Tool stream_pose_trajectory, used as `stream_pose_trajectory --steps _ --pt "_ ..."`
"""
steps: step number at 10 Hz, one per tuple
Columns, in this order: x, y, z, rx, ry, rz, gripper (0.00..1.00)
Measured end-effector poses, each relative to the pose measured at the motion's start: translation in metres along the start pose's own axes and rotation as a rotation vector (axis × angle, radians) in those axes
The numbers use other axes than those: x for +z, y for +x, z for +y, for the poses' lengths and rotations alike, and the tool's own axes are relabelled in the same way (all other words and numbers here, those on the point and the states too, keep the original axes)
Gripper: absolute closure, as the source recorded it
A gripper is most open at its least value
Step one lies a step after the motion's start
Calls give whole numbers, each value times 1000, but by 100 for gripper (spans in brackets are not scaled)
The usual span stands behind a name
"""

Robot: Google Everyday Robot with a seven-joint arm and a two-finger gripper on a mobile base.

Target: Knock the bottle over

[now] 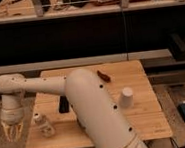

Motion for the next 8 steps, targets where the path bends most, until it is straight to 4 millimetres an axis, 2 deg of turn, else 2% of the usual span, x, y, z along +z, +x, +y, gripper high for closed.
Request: stream_pose_trajectory --steps 4,8 --pt "22 6 13 -19 29 -40 75" --pt "28 9 20 -41 57 -44 75"
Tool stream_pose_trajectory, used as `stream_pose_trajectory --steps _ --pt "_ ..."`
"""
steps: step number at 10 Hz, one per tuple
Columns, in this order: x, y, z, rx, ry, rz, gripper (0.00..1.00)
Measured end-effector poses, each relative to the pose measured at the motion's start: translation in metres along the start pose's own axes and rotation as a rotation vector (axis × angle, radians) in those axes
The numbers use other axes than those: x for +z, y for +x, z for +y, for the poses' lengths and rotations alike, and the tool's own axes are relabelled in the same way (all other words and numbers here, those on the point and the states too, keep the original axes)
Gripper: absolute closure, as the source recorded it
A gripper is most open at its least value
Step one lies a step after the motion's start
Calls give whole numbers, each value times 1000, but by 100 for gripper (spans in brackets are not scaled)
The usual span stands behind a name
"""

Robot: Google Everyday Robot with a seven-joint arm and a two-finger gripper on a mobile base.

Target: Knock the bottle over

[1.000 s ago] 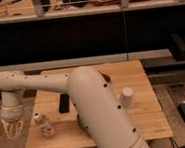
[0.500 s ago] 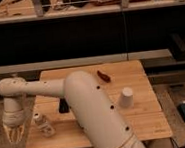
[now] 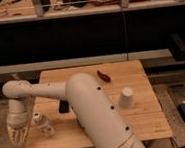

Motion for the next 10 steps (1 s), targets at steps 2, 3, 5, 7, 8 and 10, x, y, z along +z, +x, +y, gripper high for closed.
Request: stream_pose_trajectory --steps 2,3,5,7,8,10 --pt "-1 -1 1 -10 0 0 75" --pt "-2 -2 2 -15 -1 -2 75" --pt "-3 -5 3 -21 -2 -6 75" --pt "-3 -11 9 -16 -4 -18 75" --pt "-2 -15 13 -13 -3 -21 75" --pt "1 -32 31 18 11 -15 75"
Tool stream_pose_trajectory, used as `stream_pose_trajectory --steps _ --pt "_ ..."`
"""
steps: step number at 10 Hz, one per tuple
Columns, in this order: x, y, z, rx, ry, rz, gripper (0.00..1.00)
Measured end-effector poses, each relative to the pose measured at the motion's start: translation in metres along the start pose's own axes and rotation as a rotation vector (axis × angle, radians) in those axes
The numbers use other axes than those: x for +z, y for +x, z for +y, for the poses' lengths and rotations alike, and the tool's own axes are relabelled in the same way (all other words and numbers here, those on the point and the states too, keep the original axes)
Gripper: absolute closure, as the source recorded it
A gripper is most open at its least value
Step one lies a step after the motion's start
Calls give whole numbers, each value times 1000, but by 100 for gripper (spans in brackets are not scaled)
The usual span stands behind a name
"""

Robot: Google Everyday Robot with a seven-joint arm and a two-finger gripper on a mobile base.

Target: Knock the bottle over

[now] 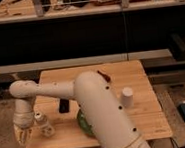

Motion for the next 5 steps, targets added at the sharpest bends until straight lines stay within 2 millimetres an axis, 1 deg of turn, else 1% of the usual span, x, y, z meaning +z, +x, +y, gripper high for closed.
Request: stream_pose_trajectory --steps 1,2,3,5 --pt "3 -11 9 19 9 4 75" --pt "7 -28 23 54 28 17 75" --pt "12 -55 43 108 64 42 75" --pt "16 -95 70 193 128 88 75"
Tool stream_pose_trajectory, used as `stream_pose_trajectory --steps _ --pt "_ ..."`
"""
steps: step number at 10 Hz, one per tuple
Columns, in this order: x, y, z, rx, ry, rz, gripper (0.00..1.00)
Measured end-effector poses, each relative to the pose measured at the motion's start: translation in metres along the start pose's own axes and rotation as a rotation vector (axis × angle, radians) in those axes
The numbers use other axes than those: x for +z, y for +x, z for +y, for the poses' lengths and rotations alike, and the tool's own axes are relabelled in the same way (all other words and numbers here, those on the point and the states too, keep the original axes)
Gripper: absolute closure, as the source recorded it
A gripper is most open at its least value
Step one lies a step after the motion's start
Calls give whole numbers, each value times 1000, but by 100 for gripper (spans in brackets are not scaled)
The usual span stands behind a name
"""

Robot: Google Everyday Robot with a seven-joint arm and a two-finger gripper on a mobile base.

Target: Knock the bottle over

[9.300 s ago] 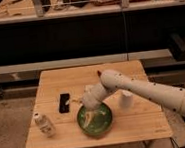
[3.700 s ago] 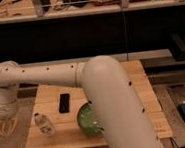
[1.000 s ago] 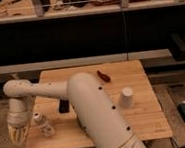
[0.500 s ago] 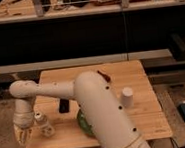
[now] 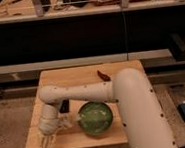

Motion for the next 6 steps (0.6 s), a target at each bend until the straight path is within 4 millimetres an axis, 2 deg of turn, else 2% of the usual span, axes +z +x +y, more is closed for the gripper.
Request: stream_pose_trajectory --steps 2,6 --pt "-9 -27 29 76 98 95 75" --pt "-39 -66 63 186 367 346 75"
